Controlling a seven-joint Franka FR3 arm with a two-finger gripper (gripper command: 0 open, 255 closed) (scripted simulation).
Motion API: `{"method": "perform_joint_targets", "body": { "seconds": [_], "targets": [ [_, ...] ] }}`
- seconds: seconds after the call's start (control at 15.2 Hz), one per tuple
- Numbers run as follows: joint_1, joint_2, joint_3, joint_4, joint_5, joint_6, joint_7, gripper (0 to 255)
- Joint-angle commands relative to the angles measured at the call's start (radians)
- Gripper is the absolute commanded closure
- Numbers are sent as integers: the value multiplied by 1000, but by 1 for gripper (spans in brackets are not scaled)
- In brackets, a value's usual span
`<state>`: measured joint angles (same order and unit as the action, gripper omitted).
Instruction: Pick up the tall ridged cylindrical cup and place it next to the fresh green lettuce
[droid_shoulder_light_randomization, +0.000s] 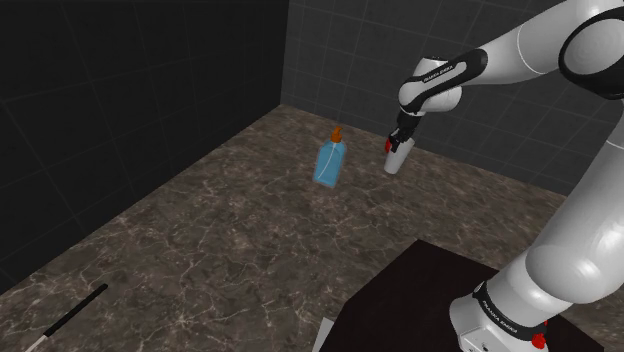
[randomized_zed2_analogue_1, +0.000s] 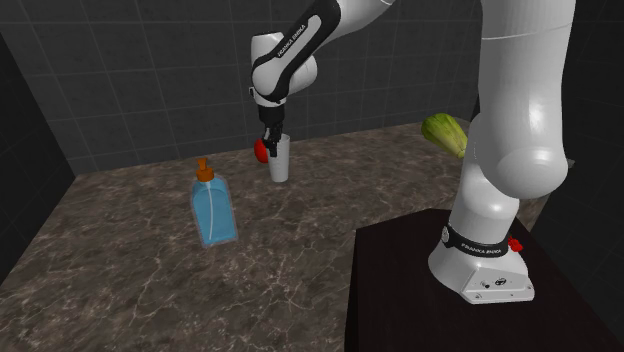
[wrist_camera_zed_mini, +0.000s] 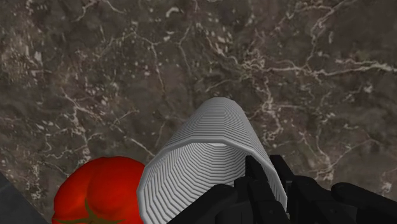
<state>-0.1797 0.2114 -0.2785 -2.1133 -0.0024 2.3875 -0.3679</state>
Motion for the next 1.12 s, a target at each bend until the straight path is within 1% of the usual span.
{"method": "perform_joint_targets", "body": {
  "seconds": [0.0, 0.2, 1.06],
  "targets": [
    [0, 0, 0, 0, 0, 0, 0, 255],
    [0, 0, 0, 0, 0, 0, 0, 255],
    [8, -95, -7, 68, -31, -160, 15, 255]
  ]
}}
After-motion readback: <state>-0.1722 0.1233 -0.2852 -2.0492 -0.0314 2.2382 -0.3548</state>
